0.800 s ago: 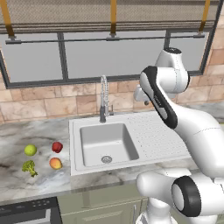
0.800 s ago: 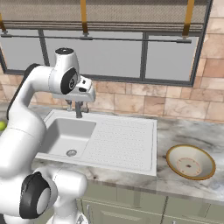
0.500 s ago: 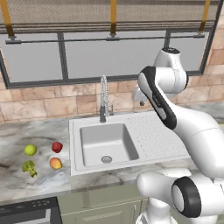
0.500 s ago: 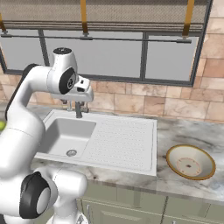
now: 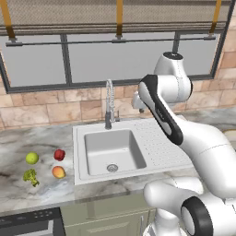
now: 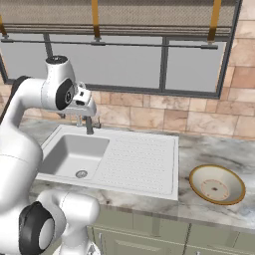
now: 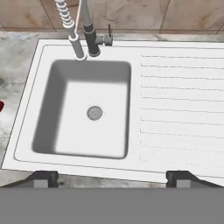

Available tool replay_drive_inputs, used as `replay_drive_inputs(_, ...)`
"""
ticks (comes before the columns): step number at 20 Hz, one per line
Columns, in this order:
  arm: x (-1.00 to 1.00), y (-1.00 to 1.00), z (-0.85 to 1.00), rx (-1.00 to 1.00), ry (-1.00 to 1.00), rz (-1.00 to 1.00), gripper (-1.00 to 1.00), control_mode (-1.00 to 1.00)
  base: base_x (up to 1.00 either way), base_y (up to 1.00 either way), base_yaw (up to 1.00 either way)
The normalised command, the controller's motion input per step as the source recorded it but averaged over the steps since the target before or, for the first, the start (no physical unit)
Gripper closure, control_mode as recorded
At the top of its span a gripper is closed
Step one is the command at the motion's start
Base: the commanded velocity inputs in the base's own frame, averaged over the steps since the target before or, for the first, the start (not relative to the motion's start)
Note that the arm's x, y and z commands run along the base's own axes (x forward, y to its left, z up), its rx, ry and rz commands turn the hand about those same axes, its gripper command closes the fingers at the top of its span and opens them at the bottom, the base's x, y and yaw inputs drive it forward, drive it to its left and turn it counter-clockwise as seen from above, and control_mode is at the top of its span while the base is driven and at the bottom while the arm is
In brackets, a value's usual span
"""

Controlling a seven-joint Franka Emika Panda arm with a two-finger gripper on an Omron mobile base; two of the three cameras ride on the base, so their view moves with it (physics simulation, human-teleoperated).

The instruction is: There is a mixed pile of frozen fruits and vegetables on the counter. Locate all the frozen vegetables and place the items in a bowl on the counter. Take all the frozen fruits and defrost them in a running sink.

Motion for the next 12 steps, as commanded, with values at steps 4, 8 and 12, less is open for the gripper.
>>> replay_drive_inputs(4,0.0,0.4,0.0,0.0,0.0,0.04,-1.0,-1.0,0.0,0.0,0.0)
replay_drive_inputs(8,0.0,0.48,0.0,0.0,0.0,0.07,-1.0,-1.0,0.0,0.0,0.0)
replay_drive_inputs(12,0.0,0.55,0.0,0.0,0.0,0.07,-1.0,-1.0,0.0,0.0,0.0)
